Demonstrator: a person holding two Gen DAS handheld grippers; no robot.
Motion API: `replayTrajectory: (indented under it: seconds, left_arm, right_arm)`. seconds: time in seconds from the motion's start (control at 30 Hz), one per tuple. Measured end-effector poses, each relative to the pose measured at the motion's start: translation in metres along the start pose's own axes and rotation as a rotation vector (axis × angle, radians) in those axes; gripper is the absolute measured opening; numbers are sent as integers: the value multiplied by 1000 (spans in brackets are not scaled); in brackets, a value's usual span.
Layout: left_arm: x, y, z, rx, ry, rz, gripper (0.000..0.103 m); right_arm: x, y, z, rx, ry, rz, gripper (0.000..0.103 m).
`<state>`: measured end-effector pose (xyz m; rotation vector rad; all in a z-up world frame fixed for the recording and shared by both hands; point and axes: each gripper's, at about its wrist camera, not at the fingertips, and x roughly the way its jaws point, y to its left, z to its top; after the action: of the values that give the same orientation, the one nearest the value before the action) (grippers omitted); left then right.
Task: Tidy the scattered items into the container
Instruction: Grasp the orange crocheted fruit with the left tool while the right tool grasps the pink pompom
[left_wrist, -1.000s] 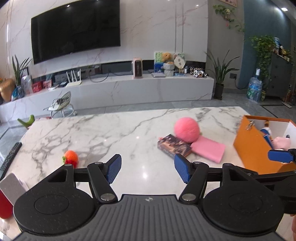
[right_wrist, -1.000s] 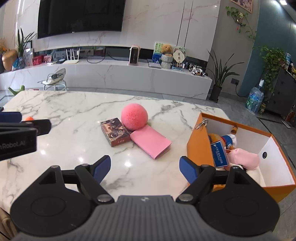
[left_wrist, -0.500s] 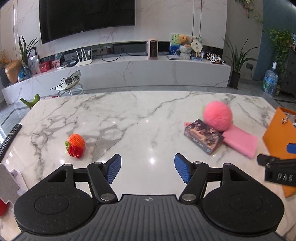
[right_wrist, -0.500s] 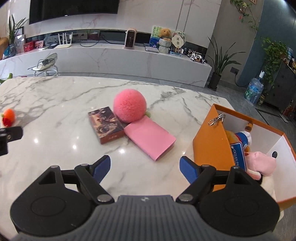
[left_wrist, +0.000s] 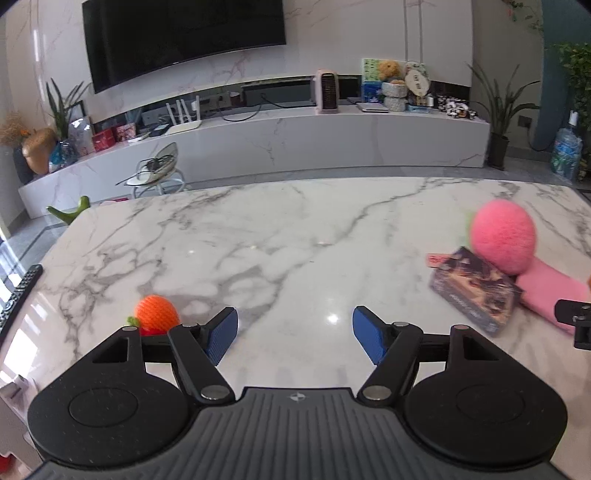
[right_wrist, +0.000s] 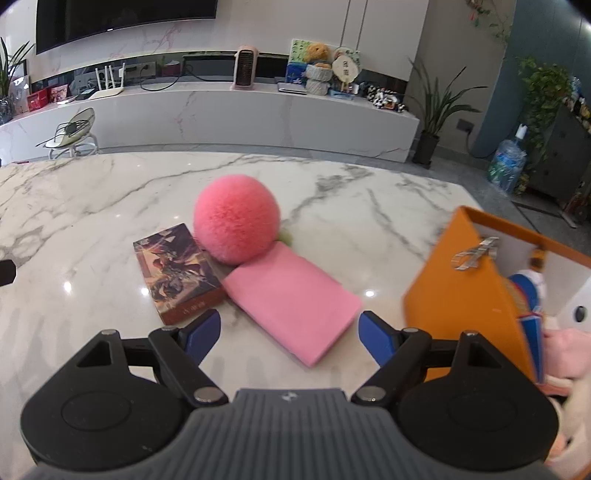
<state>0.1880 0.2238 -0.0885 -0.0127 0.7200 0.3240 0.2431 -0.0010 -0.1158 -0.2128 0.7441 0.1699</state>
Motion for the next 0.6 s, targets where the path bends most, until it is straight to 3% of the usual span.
replayTrajectory:
  seconds: [0.17, 0.47, 0.6]
  left_arm:
    - [16, 22, -2, -67, 14, 32, 81]
    - [28, 11, -4, -10, -5, 69, 81]
    - [26, 18, -2, 8, -59, 181, 81]
  right_arm:
    - [22, 13, 7, -21, -12, 21, 84]
    - [48, 8, 13, 3, -17, 14, 84]
    - [47, 8, 23, 23, -62, 53, 83]
